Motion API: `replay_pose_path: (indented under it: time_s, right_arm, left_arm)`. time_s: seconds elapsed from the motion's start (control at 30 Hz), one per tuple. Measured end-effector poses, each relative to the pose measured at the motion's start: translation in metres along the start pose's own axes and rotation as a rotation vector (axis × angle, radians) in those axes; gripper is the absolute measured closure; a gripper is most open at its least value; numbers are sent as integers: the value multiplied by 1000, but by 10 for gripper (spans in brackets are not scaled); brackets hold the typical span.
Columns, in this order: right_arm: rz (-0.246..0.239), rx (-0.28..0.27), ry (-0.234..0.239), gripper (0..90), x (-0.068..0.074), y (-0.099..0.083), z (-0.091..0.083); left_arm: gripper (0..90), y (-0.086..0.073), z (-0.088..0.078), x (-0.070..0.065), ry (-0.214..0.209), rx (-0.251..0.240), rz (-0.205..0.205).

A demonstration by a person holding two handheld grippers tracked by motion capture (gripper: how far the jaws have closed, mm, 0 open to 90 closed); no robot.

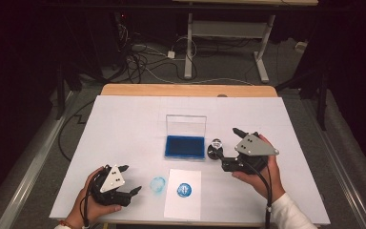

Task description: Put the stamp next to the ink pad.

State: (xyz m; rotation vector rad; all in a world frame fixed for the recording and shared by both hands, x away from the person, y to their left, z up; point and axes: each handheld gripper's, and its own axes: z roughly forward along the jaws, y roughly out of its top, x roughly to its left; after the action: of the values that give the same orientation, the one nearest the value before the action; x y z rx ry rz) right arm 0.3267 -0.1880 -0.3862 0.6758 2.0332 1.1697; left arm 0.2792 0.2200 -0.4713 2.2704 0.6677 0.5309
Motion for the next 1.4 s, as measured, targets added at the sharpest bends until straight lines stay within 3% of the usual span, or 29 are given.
replay_pose_path:
  time_s: [0.7, 1.4]
  right_arm:
    - [-29, -2, 18, 167, 7, -12, -29]
    - [-31, 22, -4, 170, 2, -43, -52]
  left_arm:
    - [183, 1, 1, -1, -4, 6, 4]
    - [181, 2, 2, -2, 6, 3, 3]
